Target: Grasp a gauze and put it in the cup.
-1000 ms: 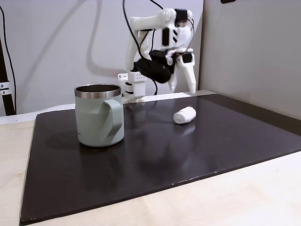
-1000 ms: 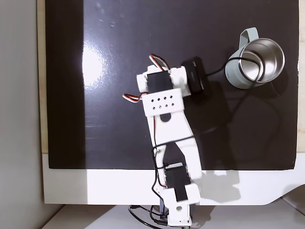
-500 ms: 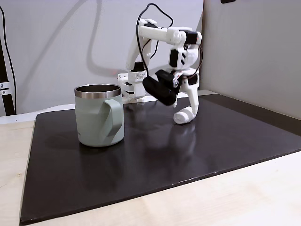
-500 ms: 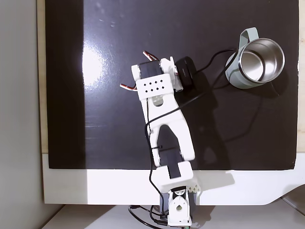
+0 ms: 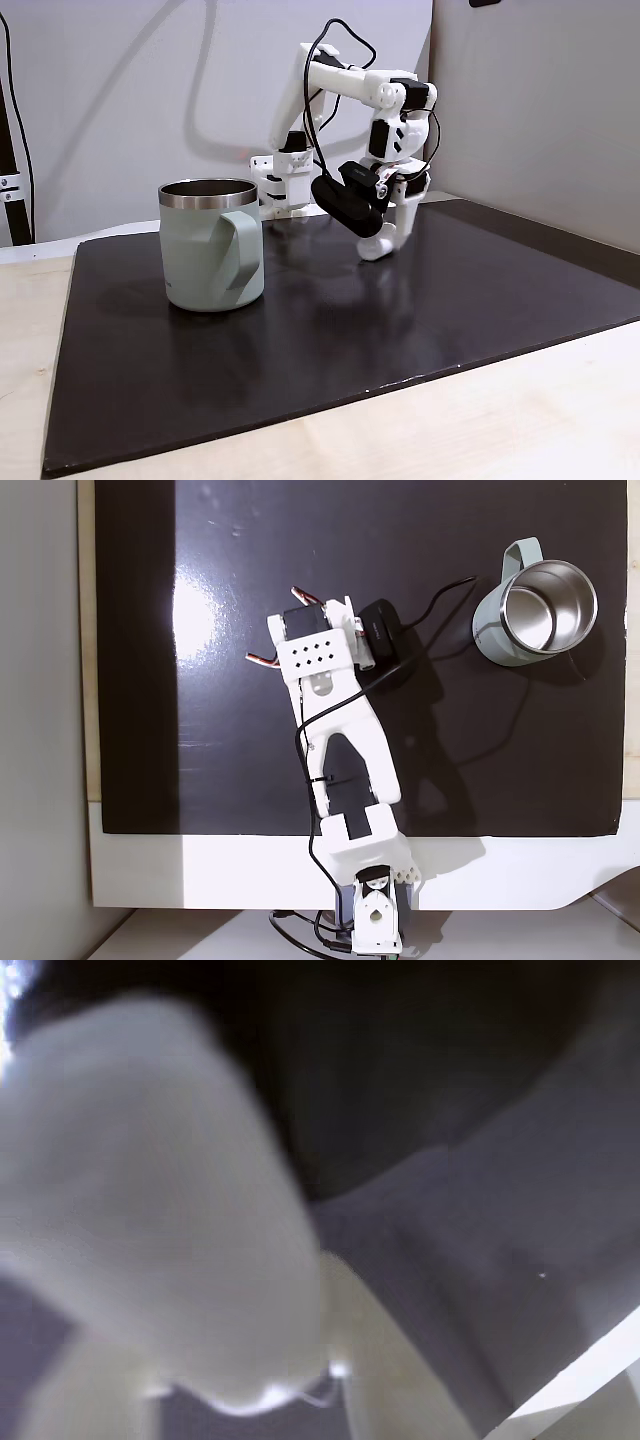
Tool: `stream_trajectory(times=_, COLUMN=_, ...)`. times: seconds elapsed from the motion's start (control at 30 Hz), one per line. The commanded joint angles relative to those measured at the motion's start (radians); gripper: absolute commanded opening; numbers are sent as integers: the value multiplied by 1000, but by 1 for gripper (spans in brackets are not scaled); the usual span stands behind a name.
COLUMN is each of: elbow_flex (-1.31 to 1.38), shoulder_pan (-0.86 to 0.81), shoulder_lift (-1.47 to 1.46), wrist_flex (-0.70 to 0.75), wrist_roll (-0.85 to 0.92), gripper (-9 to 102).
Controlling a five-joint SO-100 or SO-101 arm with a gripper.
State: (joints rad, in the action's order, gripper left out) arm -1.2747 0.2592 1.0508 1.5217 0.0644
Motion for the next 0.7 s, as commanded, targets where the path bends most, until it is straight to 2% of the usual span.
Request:
stream_trajectory(times=0.0, elbow_flex=52, shoulder_pan=-3, shoulder_lift=11, wrist_flex=-2, wrist_roll=-12, gripper=2)
stream_trajectory(times=0.37, elbow_flex=74, shoulder_pan=-6, shoulder_lift=75, wrist_flex=51, wrist_roll=-26, gripper=0)
stream_trajectory(times=0.67, elbow_flex=354, shoulder_pan=-31, shoulder_lift=210, wrist_flex=279, wrist_roll=-38, gripper=0)
